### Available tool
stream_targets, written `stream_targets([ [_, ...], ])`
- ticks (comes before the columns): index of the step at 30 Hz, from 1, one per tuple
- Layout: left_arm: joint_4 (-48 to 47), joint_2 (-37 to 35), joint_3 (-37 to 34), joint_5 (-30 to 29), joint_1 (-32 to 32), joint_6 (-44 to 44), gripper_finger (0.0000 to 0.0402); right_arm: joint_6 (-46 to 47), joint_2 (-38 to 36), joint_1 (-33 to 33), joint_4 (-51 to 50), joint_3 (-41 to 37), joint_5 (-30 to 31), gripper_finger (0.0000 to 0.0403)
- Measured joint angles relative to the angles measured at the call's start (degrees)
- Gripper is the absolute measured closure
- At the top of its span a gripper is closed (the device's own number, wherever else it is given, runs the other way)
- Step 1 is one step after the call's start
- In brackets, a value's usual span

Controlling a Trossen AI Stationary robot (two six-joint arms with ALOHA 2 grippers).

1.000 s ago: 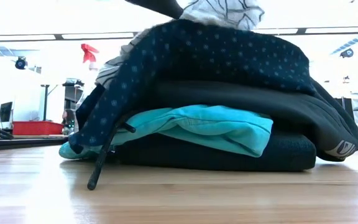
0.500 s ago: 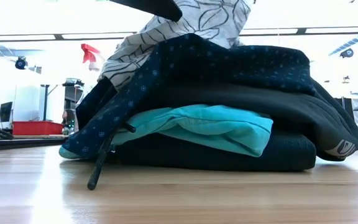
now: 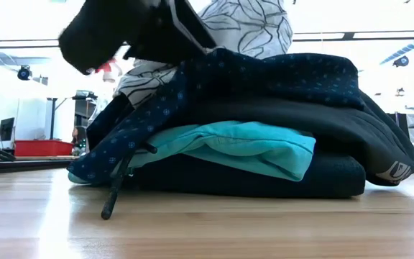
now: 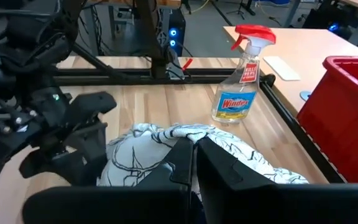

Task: Fold Laundry from Bin
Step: Fold the white floral shirt

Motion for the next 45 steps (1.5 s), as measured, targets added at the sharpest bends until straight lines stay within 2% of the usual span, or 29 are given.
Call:
stream_targets([
  [4, 0.23, 0.34, 0.00, -5.79, 0.04, -2.86, 0.0219, 0.00, 0.16, -0.01, 0.18, -0.06, 0.04, 0.0394],
  [13, -0.09, 0.39, 0.00, -2.53, 1.33, -3.81, 0.0312, -0.04, 0.16, -0.01, 0.06, -0.11, 0.03, 0.0394],
  [17, -0.06, 0.39, 0.00, -2.70, 1.75, -3.80, 0.0382, -0.07, 0.16, -0.01, 0.06, -0.18, 0.02, 0.0394],
  [19, 0.02, 0.37, 0.00, -5.60, 1.68, -3.99, 0.0393, -0.32, 0.16, -0.01, 0.09, -0.18, 0.04, 0.0394],
  [23, -2.82, -1.31, -0.07, -16.04, -0.24, -6.94, 0.0399, -0.98, -0.14, -0.01, 0.98, -0.20, 0.05, 0.0394],
  [25, -8.61, -3.32, -0.07, -21.09, -1.03, -14.80, 0.0399, -1.57, -0.19, -0.31, 2.72, -0.19, 0.46, 0.0394],
  [28, -20.85, -5.64, -0.05, -26.44, -1.40, -33.99, 0.0400, -1.44, 0.23, -1.69, 3.89, -0.20, 0.59, 0.0394],
  [33, -39.03, -7.39, -0.07, -25.73, 0.41, -69.62, 0.0400, 0.05, 2.39, -6.19, 2.48, -0.20, 4.07, 0.0394],
  [37, -48.02, -7.17, -0.13, -23.24, 2.09, -91.87, 0.0400, 0.43, 3.75, -10.67, 1.83, -0.20, 7.91, 0.0394],
  [40, -51.97, -7.17, -0.28, -21.74, 3.01, -101.00, 0.0400, 2.79, 4.25, -14.26, -0.38, -0.20, 7.95, 0.0394],
  [45, -51.77, -7.17, -0.35, -13.81, 5.25, -102.05, 0.0389, 8.04, 5.18, -19.14, -10.30, -0.20, 6.77, 0.0394],
])
